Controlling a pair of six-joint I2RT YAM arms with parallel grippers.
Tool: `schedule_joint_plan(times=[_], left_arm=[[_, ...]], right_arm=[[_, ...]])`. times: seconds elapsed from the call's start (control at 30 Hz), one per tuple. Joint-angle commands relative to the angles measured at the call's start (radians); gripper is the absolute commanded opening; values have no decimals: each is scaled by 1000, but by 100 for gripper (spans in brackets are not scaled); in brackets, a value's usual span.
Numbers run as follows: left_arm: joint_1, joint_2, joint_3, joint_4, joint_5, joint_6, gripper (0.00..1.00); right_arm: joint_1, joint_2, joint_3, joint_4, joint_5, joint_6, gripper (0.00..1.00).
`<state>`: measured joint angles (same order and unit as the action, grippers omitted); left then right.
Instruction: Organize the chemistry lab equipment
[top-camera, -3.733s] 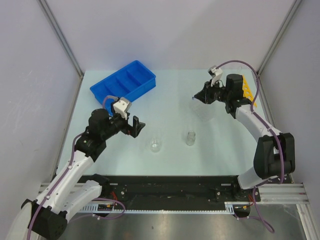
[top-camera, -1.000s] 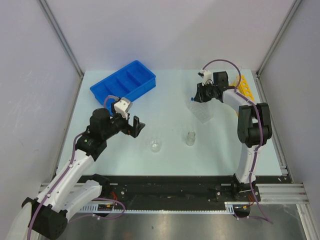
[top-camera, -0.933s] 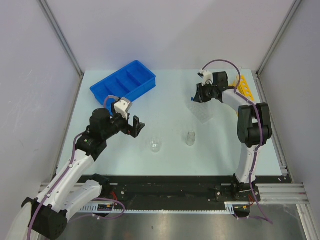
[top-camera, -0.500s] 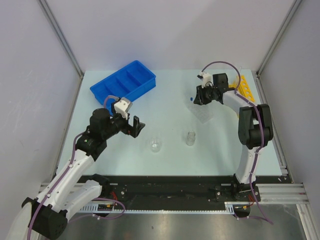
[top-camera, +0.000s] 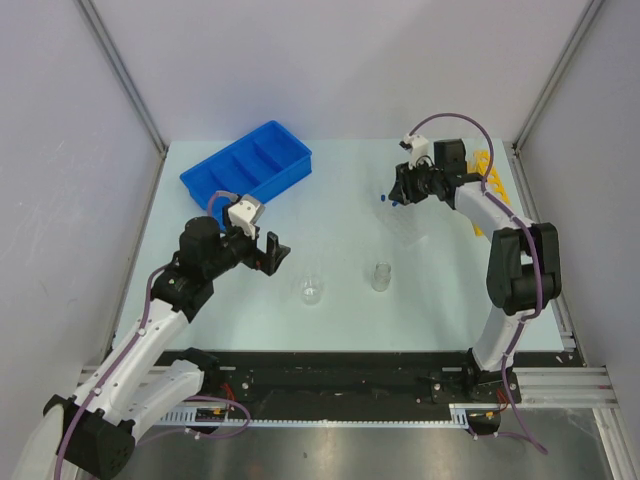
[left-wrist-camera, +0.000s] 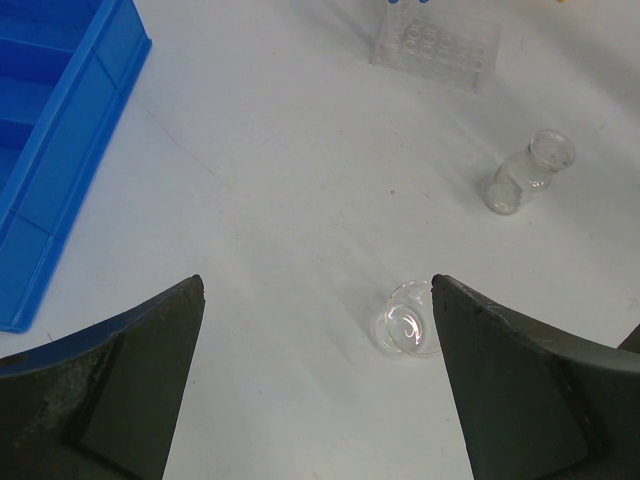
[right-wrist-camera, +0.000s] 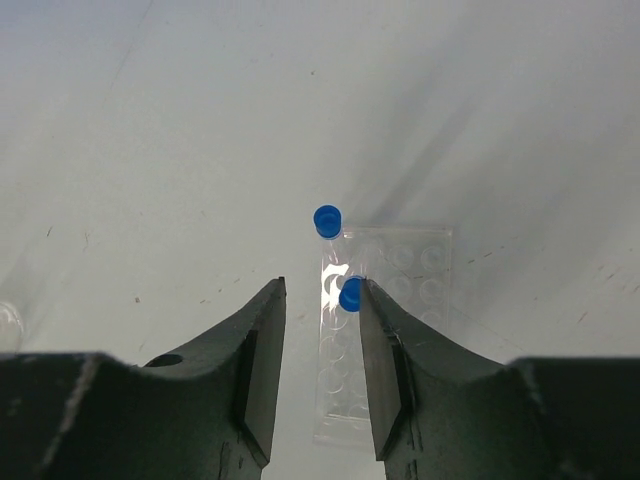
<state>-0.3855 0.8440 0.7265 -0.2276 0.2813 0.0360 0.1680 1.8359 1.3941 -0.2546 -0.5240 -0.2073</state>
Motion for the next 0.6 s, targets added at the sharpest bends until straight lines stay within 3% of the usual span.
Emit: schedule_joint_plan(times=[0.0, 0.13, 0.37, 0.57], left_arm=[[5, -16, -1, 10, 9, 42, 100], [5, -20, -2, 10, 7, 42, 100], [5, -23, -2, 11, 12, 44, 100], [5, -23, -1, 8, 9, 44, 100]], right_arm=[[4, -36, -14, 8, 4, -30, 40], [7, -47, -26, 0, 47, -52, 40], [16, -66, -63, -6, 101, -101, 27], [54, -55, -76, -12, 150, -133, 23]])
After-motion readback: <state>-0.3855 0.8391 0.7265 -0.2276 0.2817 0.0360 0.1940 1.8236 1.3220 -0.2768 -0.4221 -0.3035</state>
